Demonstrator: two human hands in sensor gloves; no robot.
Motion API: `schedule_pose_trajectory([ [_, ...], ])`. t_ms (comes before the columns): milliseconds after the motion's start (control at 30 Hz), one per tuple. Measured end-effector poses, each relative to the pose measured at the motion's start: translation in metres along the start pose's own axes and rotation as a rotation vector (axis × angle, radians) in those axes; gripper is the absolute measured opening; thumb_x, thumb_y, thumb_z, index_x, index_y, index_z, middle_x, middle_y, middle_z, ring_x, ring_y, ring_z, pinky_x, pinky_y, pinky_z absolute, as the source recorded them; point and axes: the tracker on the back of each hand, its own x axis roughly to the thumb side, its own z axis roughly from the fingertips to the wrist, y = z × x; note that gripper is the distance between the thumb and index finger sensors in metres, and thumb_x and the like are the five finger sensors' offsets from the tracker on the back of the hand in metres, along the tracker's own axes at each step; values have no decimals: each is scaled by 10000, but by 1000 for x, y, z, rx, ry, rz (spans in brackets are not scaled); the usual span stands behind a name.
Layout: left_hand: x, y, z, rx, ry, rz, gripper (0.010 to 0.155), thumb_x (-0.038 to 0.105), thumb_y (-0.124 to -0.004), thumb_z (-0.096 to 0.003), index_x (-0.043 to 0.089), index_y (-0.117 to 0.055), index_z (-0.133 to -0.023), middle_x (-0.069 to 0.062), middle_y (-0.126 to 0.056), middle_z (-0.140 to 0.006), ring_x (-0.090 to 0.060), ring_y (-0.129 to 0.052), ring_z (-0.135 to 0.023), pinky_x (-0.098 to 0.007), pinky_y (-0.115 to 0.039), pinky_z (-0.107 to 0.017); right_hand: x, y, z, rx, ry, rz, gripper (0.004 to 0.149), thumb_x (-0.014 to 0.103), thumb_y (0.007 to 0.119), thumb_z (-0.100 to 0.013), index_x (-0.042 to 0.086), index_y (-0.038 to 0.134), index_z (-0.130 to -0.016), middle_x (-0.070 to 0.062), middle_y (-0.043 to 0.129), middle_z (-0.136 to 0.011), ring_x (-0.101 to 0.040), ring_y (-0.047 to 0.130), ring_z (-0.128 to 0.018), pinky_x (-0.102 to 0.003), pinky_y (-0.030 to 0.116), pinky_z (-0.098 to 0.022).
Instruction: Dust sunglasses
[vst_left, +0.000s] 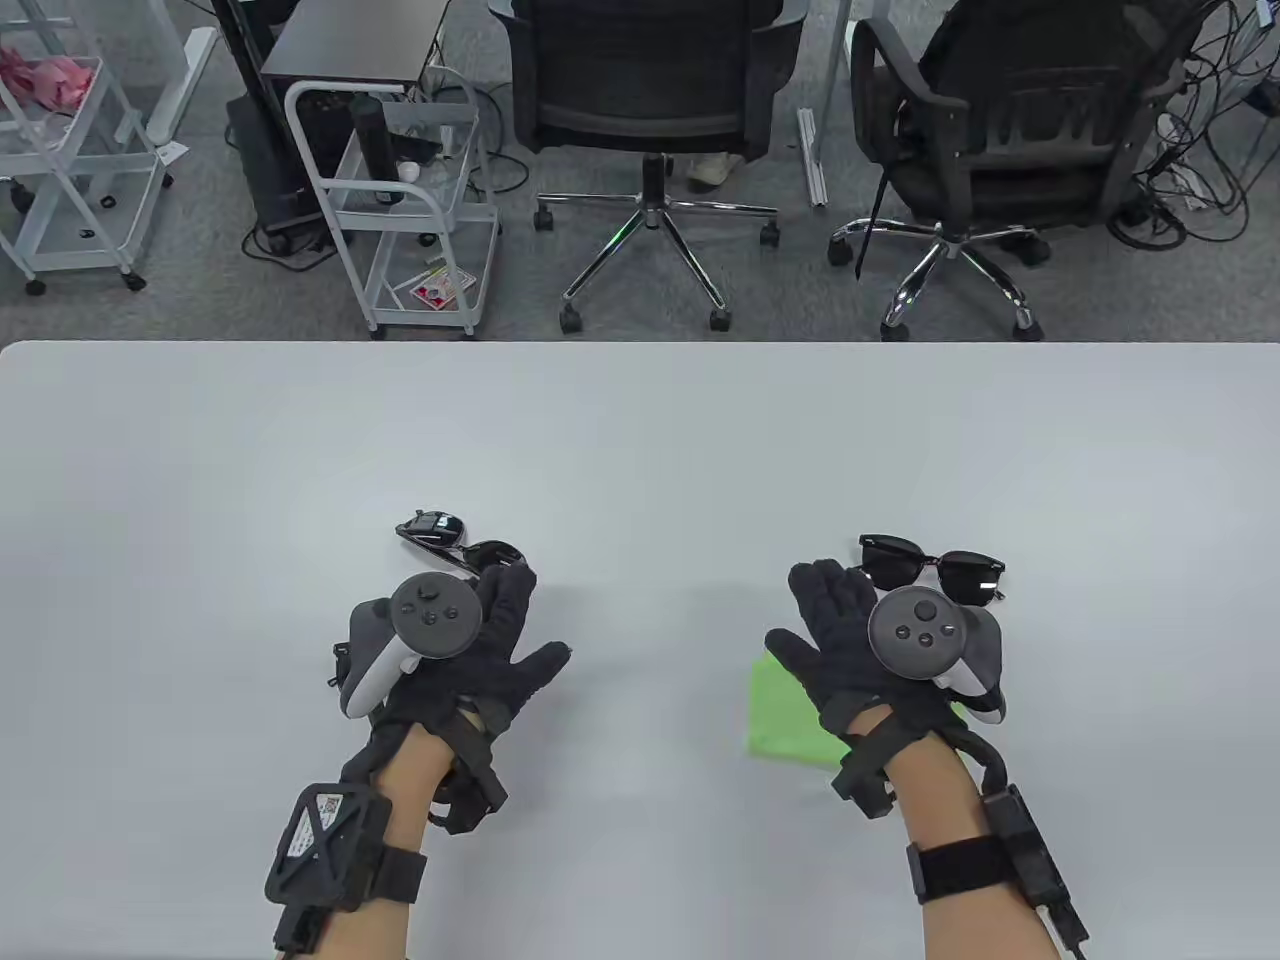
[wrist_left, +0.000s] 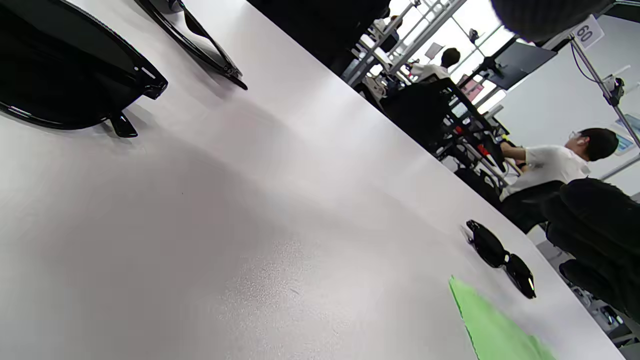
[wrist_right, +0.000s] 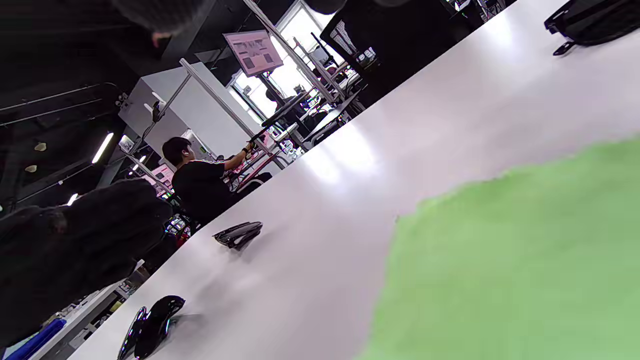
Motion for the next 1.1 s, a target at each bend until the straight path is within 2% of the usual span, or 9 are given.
schedule_pose_trajectory([
  [533, 2, -1, 0, 2, -6, -16, 936, 728, -623, -349, 348, -190, -1087, 25, -176, -1195, -348, -165, -1128, -601, -219, -762, 5, 0, -1, 7, -12, 26, 823, 591, 624, -482, 70, 401, -1078, -255, 334, -1126, -582, 289, -978, -751, 347, -617],
  [600, 1, 4, 3, 68, 57, -45, 919, 717, -634, -355, 336, -239, -1092, 16, -228, -1195, -351, -212, -1127, -600, -240, -757, 5, -1, 0, 4, -14, 23, 821, 590, 624, -483, 70, 403, -1078, -256, 336, -1125, -580, 293, -978, -751, 348, -616],
  [667, -2, 13, 8, 188, 129, -89, 893, 704, -652, -357, 328, -323, -1098, 12, -310, -1194, -350, -285, -1129, -592, -272, -758, 5, -1, 0, 4, -15, 22, 821, 591, 624, -482, 71, 404, -1078, -255, 337, -1126, -581, 294, -978, -751, 347, -616],
  [733, -10, 20, 11, 243, 214, -199, 879, 676, -701, -360, 324, -374, -1097, 8, -342, -1191, -353, -307, -1127, -591, -276, -757, 5, 0, -1, 10, -15, 30, 820, 589, 625, -483, 69, 408, -1077, -256, 341, -1125, -582, 298, -977, -751, 346, -616],
  [833, -23, 23, 9, 169, 350, -391, 858, 604, -742, -379, 309, -374, -1096, -7, -332, -1189, -369, -289, -1118, -602, -275, -750, 5, 0, -1, 16, -14, 42, 820, 590, 625, -482, 69, 409, -1077, -258, 342, -1124, -583, 299, -976, -752, 346, -614],
  [967, -40, 25, 3, 182, 449, -514, 780, 433, -801, -394, 342, -434, -1076, 29, -366, -1183, -348, -304, -1123, -594, -273, -759, 5, 0, -2, 19, -15, 43, 820, 589, 627, -483, 67, 411, -1077, -258, 341, -1124, -584, 300, -976, -751, 346, -613],
  [1100, -56, 24, -3, 173, 504, -615, 722, 351, -836, -386, 406, -544, -1043, 83, -402, -1179, -325, -327, -1133, -587, -274, -768, 5, 1, -2, 23, -17, 44, 819, 588, 628, -483, 67, 413, -1077, -259, 342, -1124, -585, 300, -975, -752, 345, -613],
])
